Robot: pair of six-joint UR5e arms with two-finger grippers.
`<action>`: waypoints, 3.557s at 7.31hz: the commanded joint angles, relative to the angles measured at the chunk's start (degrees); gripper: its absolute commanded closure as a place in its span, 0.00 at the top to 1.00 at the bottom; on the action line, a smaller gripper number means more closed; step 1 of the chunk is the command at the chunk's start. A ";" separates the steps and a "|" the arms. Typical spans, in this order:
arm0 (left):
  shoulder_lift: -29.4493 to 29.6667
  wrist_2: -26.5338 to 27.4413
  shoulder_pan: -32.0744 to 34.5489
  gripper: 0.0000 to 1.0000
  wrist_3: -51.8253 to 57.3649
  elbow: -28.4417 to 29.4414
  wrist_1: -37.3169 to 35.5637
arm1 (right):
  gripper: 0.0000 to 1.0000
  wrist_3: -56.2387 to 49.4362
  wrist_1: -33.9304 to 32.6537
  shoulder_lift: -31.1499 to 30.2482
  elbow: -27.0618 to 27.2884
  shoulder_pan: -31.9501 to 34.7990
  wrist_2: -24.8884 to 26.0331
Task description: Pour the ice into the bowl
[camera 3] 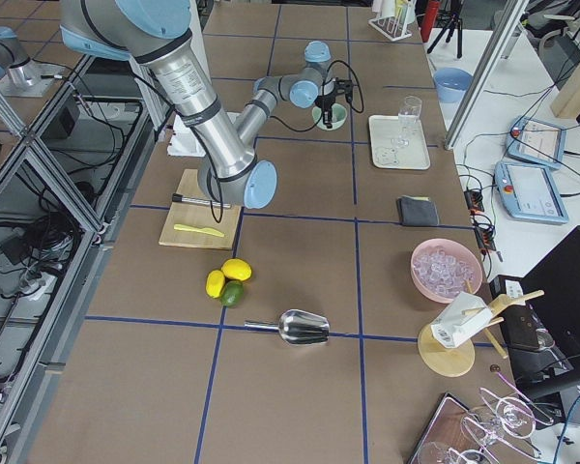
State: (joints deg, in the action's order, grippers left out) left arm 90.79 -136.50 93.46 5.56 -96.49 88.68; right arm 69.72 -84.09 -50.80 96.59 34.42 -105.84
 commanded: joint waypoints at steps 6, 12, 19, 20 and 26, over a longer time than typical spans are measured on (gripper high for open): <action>-0.17 0.00 -0.03 1.00 0.06 0.08 0.00 | 0.00 -32.28 8.91 -40.48 11.70 25.78 -22.21; -0.09 0.00 -0.03 1.00 0.06 -0.27 0.79 | 0.00 -23.67 37.41 -43.68 -4.73 25.79 -22.83; 0.09 -0.09 -0.12 1.00 0.06 -0.19 0.88 | 1.00 -24.45 37.95 -43.60 -5.97 25.70 -22.66; 0.18 -0.09 -0.12 1.00 0.06 -0.19 0.88 | 1.00 -24.54 37.95 -43.16 -5.28 25.79 -22.74; 0.53 -0.09 -0.12 1.00 0.06 -0.18 0.53 | 1.00 -60.37 15.17 -42.37 -2.11 48.22 -25.91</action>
State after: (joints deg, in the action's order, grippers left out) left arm 91.23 -136.58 93.34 5.62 -96.61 89.29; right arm 23.57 -59.99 -93.15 93.98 74.81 -131.19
